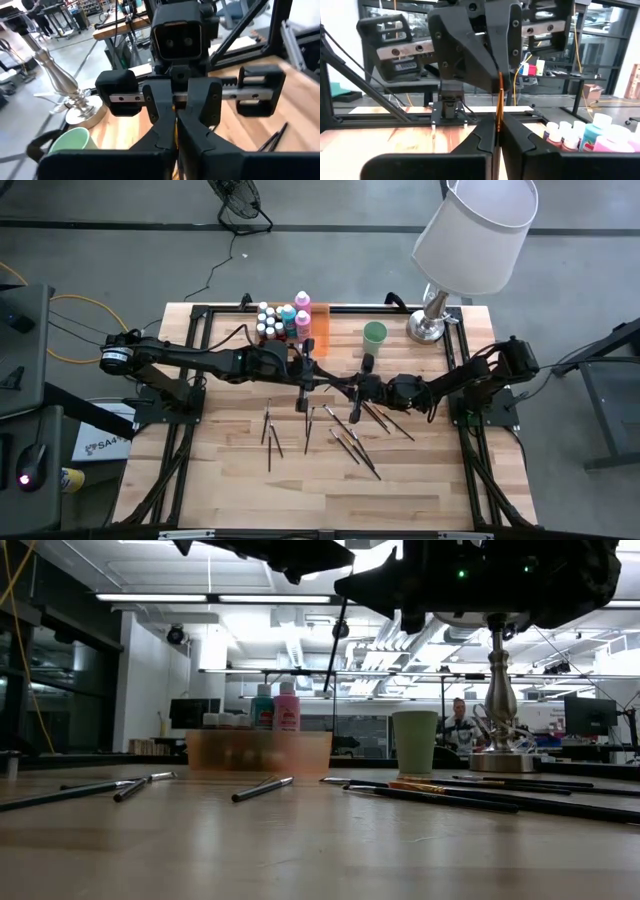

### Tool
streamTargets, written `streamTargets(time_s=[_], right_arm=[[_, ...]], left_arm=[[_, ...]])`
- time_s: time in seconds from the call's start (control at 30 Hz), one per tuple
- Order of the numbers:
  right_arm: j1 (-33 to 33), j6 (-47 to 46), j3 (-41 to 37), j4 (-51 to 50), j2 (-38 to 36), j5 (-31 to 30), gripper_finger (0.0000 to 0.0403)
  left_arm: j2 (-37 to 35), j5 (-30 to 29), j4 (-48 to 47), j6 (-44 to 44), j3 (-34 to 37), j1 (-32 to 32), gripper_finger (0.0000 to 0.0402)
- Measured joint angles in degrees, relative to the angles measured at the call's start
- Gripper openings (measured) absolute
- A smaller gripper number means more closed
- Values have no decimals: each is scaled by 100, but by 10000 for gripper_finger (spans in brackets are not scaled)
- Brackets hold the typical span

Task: Pick & Place Paint Supplies
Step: Put the gold paint brush into the green cup

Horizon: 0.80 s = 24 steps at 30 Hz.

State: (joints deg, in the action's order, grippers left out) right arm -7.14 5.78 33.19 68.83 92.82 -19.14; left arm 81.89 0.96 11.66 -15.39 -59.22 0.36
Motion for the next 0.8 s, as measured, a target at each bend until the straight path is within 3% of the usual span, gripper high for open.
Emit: streamTargets(time_s=[0.2,0.33,0.43,0.6,0.8], right_arm=[[0,-135,-2,-203,-69,-498,6],[0,-136,-2,-676,-432,-1220,5],[75,-100,-2,-1181,-868,-1927,5],[532,-99,-2,-2112,-1507,-3060,5],[1402,-179,-2,-2574,-1676,-3121,5]], left_arm=[[-50,-194,-78,-460,1,-1,102],[-347,-630,-524,-526,4,-2,189],[-670,-1046,-1001,-282,4,-2,233],[-1074,-1330,-1718,21,27,-2,250],[-1287,-1489,-1762,280,399,-2,251]])
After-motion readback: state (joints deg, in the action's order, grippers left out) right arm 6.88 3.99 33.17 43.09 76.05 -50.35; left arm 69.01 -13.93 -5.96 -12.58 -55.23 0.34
